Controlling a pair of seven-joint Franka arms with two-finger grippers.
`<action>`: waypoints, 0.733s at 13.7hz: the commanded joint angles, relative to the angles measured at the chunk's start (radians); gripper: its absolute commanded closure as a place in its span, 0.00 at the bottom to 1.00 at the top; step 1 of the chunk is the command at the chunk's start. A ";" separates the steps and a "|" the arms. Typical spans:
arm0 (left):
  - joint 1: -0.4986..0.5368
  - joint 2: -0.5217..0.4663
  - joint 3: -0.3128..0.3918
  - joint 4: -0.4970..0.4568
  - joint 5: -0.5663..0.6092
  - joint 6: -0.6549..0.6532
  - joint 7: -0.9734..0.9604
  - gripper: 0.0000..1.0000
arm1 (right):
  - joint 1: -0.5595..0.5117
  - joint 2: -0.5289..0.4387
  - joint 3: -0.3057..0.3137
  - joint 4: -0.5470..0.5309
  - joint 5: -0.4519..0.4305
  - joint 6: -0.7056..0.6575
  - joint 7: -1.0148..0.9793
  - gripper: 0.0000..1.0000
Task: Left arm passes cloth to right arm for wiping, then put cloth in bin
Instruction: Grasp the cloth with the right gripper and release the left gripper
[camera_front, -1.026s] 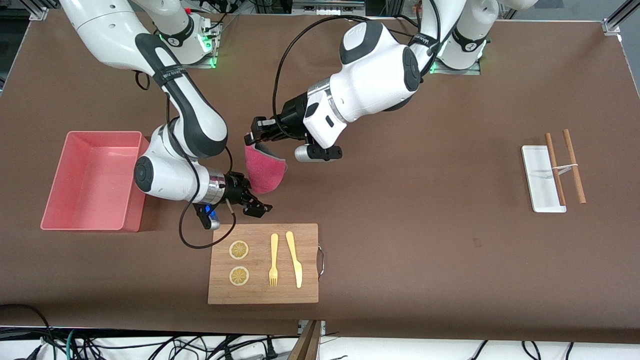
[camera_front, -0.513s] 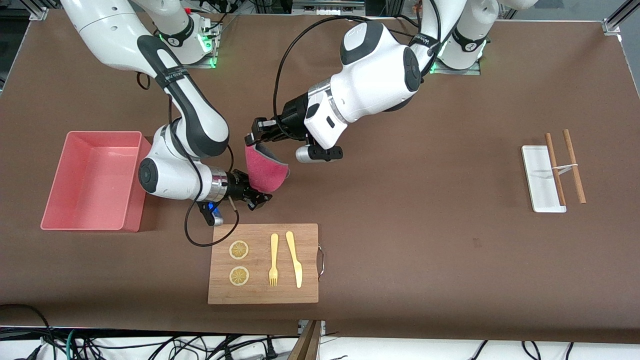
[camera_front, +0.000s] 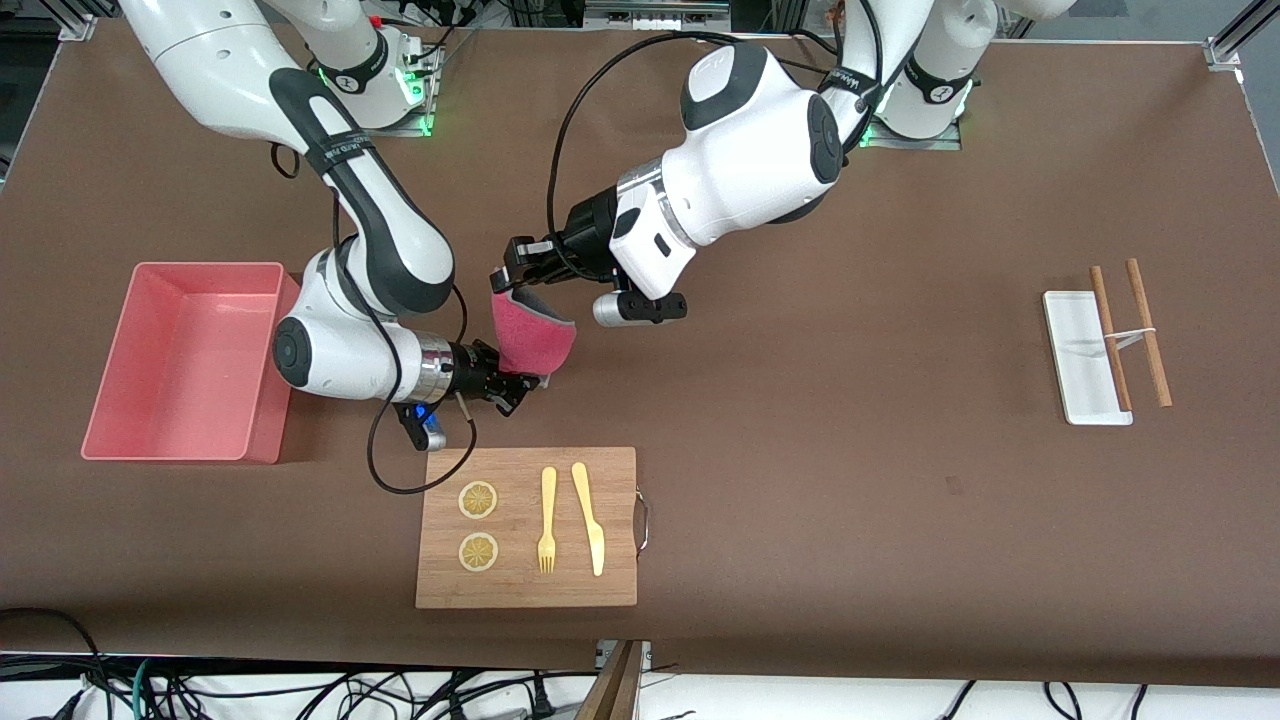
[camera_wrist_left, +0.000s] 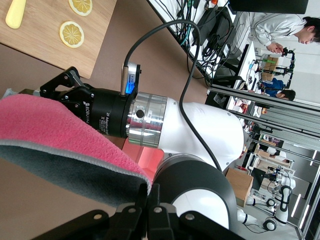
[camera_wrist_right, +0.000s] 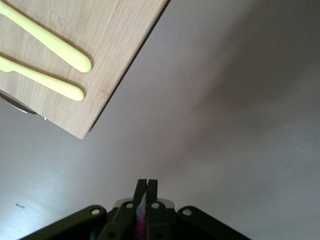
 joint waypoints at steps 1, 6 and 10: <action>-0.006 -0.004 0.010 0.001 -0.012 0.010 0.017 0.01 | -0.011 -0.021 0.003 -0.008 0.019 -0.016 -0.013 1.00; 0.026 -0.033 0.018 -0.006 -0.010 -0.019 0.011 0.00 | -0.020 -0.023 0.001 -0.008 0.012 -0.017 -0.027 1.00; 0.114 -0.081 0.019 -0.009 0.130 -0.199 0.016 0.00 | -0.014 -0.035 0.028 -0.006 -0.008 -0.017 -0.018 1.00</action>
